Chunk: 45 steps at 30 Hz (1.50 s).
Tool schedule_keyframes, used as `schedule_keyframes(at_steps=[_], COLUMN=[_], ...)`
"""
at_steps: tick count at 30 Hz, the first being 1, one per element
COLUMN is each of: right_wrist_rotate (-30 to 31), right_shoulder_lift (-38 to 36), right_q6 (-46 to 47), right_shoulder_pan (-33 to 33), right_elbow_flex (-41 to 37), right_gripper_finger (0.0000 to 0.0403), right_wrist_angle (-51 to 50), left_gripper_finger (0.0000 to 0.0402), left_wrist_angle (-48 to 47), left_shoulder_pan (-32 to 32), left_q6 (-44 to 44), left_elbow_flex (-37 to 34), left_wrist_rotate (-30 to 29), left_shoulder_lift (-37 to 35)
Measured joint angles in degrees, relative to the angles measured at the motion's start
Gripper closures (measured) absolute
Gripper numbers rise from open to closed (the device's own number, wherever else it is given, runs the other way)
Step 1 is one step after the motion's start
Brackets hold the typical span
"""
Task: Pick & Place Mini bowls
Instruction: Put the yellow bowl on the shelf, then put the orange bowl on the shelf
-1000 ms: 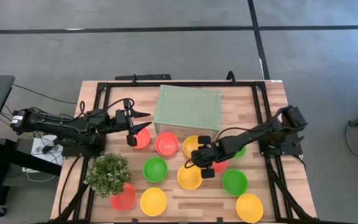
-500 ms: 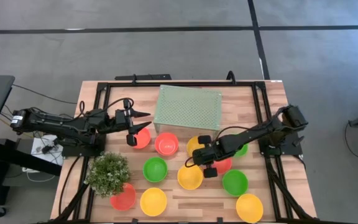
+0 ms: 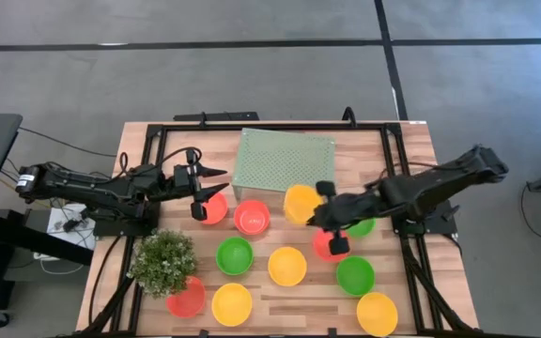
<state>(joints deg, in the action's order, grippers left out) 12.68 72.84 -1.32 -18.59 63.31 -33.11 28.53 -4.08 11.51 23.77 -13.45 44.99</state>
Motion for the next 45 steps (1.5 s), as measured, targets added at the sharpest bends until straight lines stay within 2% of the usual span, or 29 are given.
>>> schedule_keyframes(at_steps=[3, 6, 9, 16, 19, 28, 33, 38, 42, 45], right_wrist_rotate=[6.2, 6.8, 6.9, -1.3, -2.2, -2.1, 0.2, 2.9, 3.8, 3.9], right_shoulder_lift=[-3.5, -4.4, -3.4, 0.5, 2.2, 3.1, 2.8, 3.0, 3.0, 3.0], right_q6=[-0.2, 0.1, -0.7, -5.9, -7.7, -9.8, -9.8, -13.6, -14.1, -14.0], right_shoulder_pan=[1.8, 5.8, 10.5, 18.9, 20.5, 21.1, 21.0, 20.7, 18.6, 16.2], right_elbow_flex=[0.1, 0.0, 0.0, 0.0, 0.0, 0.0, 0.0, 0.3, 4.3, 8.7], right_gripper_finger=[0.0399, 0.0400, 0.0401, 0.0401, 0.0401, 0.0386, 0.0354, 0.0323, 0.0308, 0.0301], right_wrist_angle=[-2.9, -9.2, -10.7, -10.8, -11.5, -12.0, -12.2, -11.8, -12.5, -14.9], left_gripper_finger=[0.0247, 0.0247, 0.0247, 0.0247, 0.0247, 0.0247, 0.0247, 0.0247, 0.0247, 0.0247], left_wrist_angle=[0.4, 0.6, 1.4, 2.3, 2.3, 2.4, 2.5, 2.4, 2.3, 2.4], left_shoulder_pan=[0.0, 0.0, 0.0, 0.0, 0.0, 0.0, 0.0, -0.6, -3.5, -6.1], left_q6=[0.0, 0.0, 0.0, 0.2, 0.2, 0.0, -0.1, -4.7, -4.9, -4.7], left_elbow_flex=[0.0, 0.0, 0.0, 0.0, 0.0, 0.0, 0.0, 0.0, 0.7, 3.8], left_wrist_rotate=[0.0, 0.0, 0.0, 0.0, 0.0, 0.0, 0.0, 0.6, 1.0, -1.6], left_shoulder_lift=[0.0, 0.0, 0.0, 0.0, 0.0, 0.0, 0.4, 2.5, 6.1, 10.3])
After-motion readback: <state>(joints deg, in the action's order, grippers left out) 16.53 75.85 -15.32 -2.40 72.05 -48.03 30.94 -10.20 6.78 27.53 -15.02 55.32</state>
